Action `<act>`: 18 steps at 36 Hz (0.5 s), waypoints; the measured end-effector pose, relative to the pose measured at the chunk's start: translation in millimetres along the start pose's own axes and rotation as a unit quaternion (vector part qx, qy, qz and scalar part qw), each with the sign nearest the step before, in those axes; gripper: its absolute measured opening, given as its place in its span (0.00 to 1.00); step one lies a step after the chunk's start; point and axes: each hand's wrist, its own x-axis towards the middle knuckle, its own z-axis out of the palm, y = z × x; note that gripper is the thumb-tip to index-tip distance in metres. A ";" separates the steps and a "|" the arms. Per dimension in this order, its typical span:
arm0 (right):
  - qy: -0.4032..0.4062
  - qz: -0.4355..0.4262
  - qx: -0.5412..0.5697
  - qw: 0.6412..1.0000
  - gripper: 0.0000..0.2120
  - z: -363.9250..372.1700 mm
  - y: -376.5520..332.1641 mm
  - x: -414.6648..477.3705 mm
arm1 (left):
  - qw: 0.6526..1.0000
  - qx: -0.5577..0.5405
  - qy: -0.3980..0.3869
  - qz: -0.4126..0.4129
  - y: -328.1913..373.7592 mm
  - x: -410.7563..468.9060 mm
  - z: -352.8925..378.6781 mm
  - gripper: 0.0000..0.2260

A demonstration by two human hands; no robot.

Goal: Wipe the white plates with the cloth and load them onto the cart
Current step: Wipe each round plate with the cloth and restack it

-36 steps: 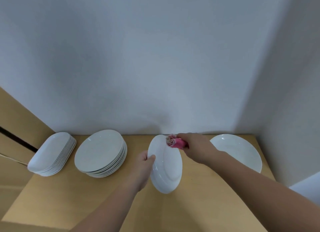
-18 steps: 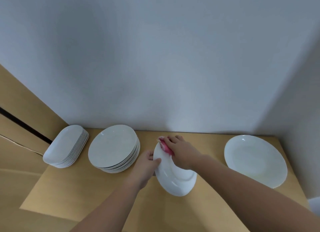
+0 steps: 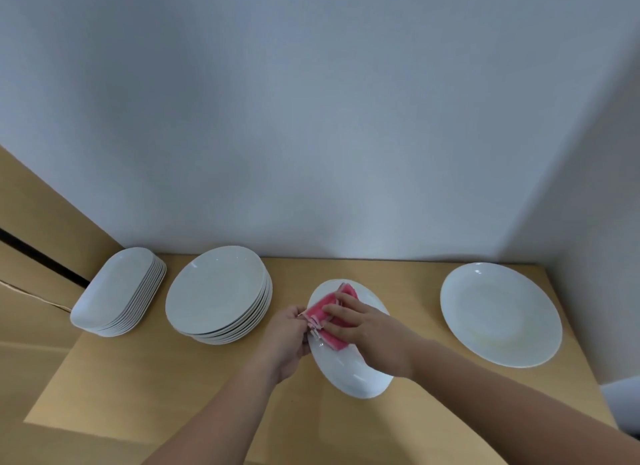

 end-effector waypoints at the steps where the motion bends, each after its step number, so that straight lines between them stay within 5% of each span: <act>1: -0.005 0.003 0.005 1.000 0.31 -1.2 0.1 -1.0 | 1.000 0.001 0.000 -0.001 -0.8 0.0 0.7 0.09; 10: 0.002 0.027 0.068 0.997 0.33 -4.6 -4.1 -10.0 | 1.000 0.006 0.011 -0.019 2.9 1.4 9.0 0.13; 18: -0.028 -0.030 0.002 0.999 0.32 -10.9 -7.8 -13.1 | 0.997 0.051 0.039 -0.036 5.0 3.9 15.8 0.10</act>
